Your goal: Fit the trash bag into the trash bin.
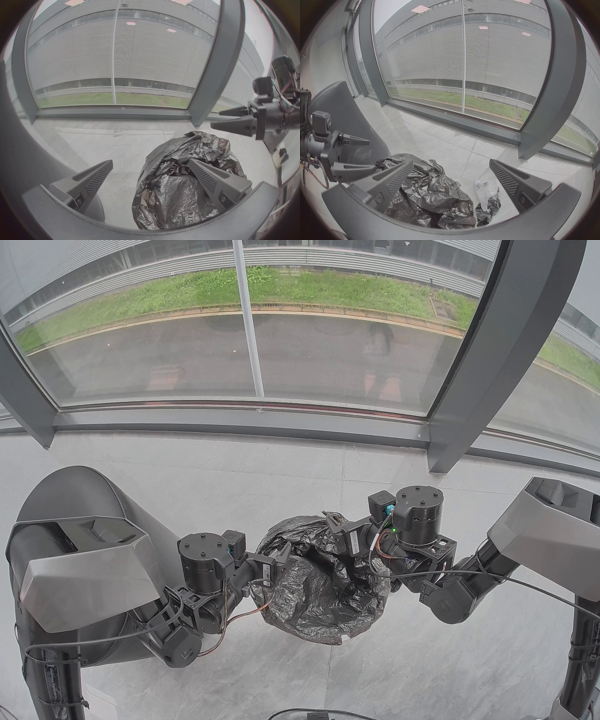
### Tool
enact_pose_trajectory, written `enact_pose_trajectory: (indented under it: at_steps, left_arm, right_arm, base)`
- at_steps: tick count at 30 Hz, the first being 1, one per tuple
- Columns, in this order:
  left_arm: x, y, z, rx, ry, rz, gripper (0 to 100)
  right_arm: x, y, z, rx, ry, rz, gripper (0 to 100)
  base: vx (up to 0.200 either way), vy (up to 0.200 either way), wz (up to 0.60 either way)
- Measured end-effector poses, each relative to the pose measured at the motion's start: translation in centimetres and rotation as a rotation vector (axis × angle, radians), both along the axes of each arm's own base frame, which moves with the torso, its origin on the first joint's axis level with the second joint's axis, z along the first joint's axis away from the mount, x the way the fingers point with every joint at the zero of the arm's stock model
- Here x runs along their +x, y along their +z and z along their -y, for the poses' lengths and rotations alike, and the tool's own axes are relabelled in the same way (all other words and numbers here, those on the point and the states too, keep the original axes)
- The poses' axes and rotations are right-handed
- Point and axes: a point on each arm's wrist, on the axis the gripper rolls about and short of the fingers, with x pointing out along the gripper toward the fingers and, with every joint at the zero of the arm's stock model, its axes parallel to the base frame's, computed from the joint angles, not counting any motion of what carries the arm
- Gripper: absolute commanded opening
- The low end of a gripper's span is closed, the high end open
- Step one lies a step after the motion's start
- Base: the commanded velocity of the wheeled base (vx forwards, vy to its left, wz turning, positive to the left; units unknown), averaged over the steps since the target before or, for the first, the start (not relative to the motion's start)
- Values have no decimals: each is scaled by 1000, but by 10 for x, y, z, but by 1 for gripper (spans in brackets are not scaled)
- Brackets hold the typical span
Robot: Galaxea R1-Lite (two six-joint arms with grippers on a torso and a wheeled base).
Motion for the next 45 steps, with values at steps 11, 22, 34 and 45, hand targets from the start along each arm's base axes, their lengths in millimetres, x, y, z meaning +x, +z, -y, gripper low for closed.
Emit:
enact_pose_trajectory:
  at_steps: [11,22,34,45]
  left_arm:
    - [11,0,8,94,-70,17,100]
    - [29,-4,12,104,-54,13,100]
    - [56,-5,-7,105,20,7,100]
    - [52,6,-4,96,13,24,100]
  right_arm:
    - [1,1,0,15,-6,-1,100]
    - [2,0,0,29,-7,-6,100]
    - [3,0,1,33,-11,-6,100]
    - [4,0,0,35,-12,-3,100]
  base:
    - [0,0,0]
    - [0,0,0]
    - [0,0,0]
    - [0,0,0]
